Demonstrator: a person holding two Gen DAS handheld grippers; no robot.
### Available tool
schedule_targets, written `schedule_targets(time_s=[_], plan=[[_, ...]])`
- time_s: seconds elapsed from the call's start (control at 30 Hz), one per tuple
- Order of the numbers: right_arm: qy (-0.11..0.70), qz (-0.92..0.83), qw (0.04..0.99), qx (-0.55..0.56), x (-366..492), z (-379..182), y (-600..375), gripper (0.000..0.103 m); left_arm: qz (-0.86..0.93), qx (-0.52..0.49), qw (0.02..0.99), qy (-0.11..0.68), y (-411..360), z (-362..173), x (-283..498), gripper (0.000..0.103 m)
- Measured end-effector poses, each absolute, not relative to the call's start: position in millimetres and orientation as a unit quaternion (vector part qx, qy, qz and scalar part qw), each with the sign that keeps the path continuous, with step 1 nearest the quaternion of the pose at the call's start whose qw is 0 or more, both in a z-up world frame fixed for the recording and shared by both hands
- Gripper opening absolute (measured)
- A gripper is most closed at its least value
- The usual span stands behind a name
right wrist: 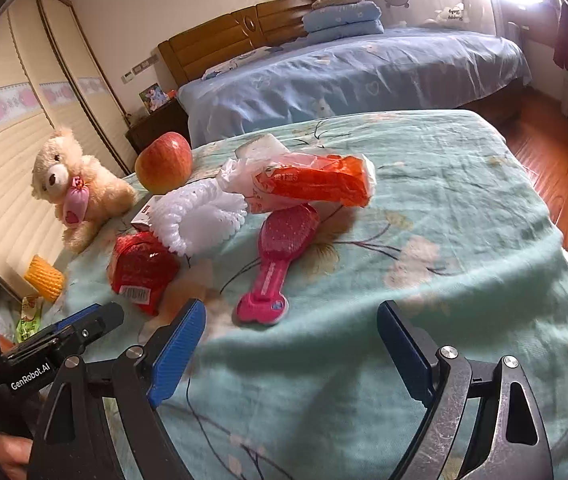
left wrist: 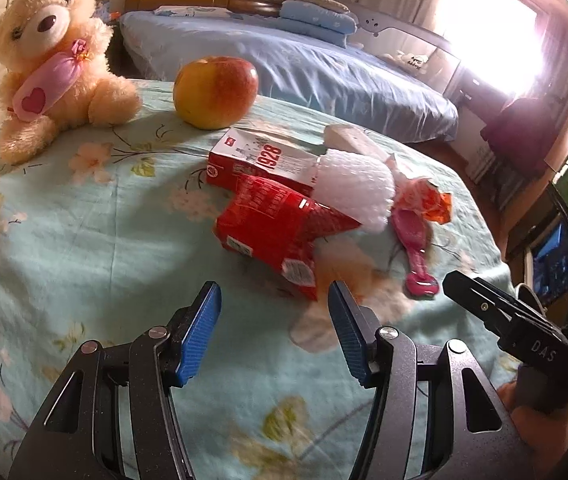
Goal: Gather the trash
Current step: 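Move both open tools back over the trash on the bed, then grasp the red snack bag with the left tool while the right tool grasps the pink brush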
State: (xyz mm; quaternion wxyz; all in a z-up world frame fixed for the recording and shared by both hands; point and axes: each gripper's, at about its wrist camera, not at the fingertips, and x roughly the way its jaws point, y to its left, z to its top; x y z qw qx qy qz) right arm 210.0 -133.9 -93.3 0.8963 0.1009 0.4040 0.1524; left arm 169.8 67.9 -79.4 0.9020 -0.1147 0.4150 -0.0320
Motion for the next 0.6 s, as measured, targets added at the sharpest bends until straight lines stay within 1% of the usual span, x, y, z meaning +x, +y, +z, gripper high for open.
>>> schedule_targets(time_s=[0.3,0.43,0.47,0.5,0.53,0.57,0.6], plan=[[0.414,0.146,0.896,0.069,236.0,-99.2,-115.1,0.089,-0.030,-0.116,0.895,0.430,75.5,-90.4,196.3,0.057],[0.429,0.140,0.892,0.041,252.1,-106.8,-103.5,0.087,-0.025,-0.107,0.896,0.431,72.7,-94.8,200.0,0.057],[0.425,0.137,0.894,0.032,252.9,-105.9,-100.7,0.078,-0.025,-0.102,0.896,0.432,70.5,-95.4,200.8,0.057],[0.428,0.128,0.895,0.020,252.9,-107.0,-97.6,0.075,-0.024,-0.093,0.897,0.432,67.4,-95.4,201.4,0.056],[0.427,0.122,0.896,0.012,251.6,-107.0,-95.6,0.068,-0.029,-0.091,0.897,0.431,65.6,-94.9,201.0,0.045],[0.426,0.121,0.897,0.002,249.6,-107.5,-92.6,0.058,-0.037,-0.088,0.897,0.432,63.8,-95.1,201.7,0.032],[0.425,0.117,0.897,-0.005,248.6,-107.4,-91.1,0.055,-0.043,-0.084,0.897,0.433,61.9,-95.3,201.7,0.029]])
